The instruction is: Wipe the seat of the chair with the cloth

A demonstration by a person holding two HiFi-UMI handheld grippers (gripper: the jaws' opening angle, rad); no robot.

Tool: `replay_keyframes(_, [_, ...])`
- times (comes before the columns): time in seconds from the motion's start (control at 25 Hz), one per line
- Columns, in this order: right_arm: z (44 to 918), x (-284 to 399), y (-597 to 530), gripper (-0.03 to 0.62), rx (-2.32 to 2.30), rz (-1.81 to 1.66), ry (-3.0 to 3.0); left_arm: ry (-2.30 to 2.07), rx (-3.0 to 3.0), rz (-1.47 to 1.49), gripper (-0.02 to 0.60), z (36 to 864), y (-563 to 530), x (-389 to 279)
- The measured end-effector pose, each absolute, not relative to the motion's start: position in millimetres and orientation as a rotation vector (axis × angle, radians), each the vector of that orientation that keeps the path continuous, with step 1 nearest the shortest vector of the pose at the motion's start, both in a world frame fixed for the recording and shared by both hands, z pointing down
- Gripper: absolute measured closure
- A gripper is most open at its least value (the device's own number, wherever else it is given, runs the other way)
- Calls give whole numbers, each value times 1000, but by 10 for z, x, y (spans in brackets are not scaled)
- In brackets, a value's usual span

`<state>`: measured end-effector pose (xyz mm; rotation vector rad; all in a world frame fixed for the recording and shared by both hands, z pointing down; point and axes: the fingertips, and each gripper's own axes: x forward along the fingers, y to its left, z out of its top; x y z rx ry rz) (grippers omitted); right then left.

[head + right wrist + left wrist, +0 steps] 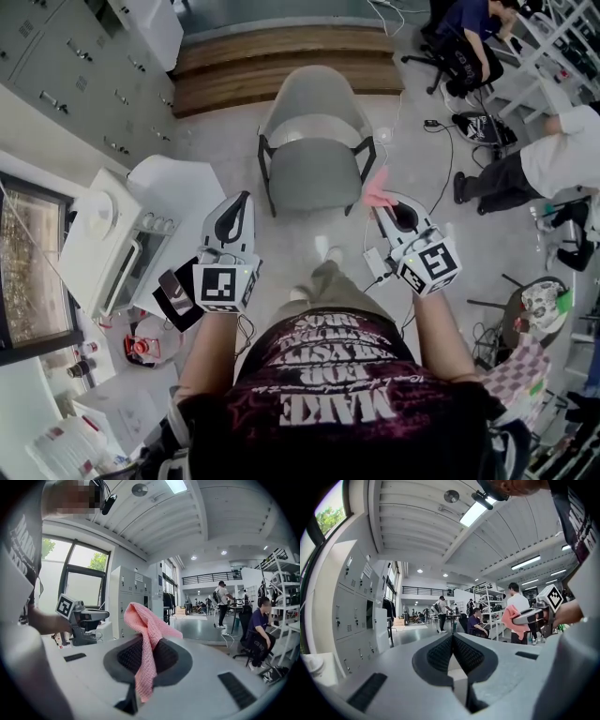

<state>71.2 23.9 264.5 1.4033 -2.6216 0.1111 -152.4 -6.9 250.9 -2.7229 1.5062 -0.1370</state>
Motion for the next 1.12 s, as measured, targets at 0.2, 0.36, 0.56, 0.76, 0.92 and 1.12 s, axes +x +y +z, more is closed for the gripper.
replay_keyframes(0.2, [2703,849,11,563,1413,137,-2616,1487,-2739,-164,578,2552,-324,-1358])
replay_keyframes(0.36, [2753,977,-220,563,1412,158,-2616,1487,-2734,-168,578,2538,-600,-1225])
replay_keyframes(0.56, [2803,1107,-560,563,1394,175,-2628,1496,-2730,-181,578,2550,-919,-1066])
replay_keyframes(0.76, [2840,1242,-895,563,1367,187,-2653,1509,-2733,-219,578,2623,-1205,-869])
replay_keyframes(0.92, [2909,1418,-1122,563,1332,210,-2665,1535,-2714,-231,578,2627,-1429,-692])
replay_keyframes(1.12, [3008,1587,-1404,563,1265,237,-2690,1591,-2669,-245,578,2623,-1631,-568])
